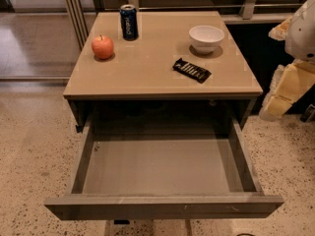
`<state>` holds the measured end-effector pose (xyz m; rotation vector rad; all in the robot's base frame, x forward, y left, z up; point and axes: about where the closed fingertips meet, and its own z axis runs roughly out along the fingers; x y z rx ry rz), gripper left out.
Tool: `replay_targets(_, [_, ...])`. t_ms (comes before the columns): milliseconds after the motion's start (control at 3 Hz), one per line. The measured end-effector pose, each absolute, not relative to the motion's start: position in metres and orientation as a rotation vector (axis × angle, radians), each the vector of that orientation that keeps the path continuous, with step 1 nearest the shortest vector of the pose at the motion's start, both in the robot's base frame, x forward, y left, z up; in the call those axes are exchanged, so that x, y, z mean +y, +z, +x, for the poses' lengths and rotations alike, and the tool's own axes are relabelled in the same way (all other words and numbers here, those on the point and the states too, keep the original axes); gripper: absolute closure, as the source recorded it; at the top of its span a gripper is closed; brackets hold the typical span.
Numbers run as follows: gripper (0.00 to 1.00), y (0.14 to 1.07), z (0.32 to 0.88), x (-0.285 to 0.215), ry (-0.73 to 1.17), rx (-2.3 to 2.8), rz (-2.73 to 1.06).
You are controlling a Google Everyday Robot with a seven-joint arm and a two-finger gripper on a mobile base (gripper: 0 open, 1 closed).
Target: Place rxbar chocolate into top drawer
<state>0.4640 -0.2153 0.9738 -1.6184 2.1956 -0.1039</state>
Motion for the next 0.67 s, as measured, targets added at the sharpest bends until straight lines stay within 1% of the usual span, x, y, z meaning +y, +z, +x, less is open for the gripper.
replay_targets(333, [0.0, 0.965, 0.507, -0.212, -0.054, 2.135, -1.445])
replay_targets(667, [0.0, 0.957, 0.559, -0.199, 0.041, 2.043, -1.284])
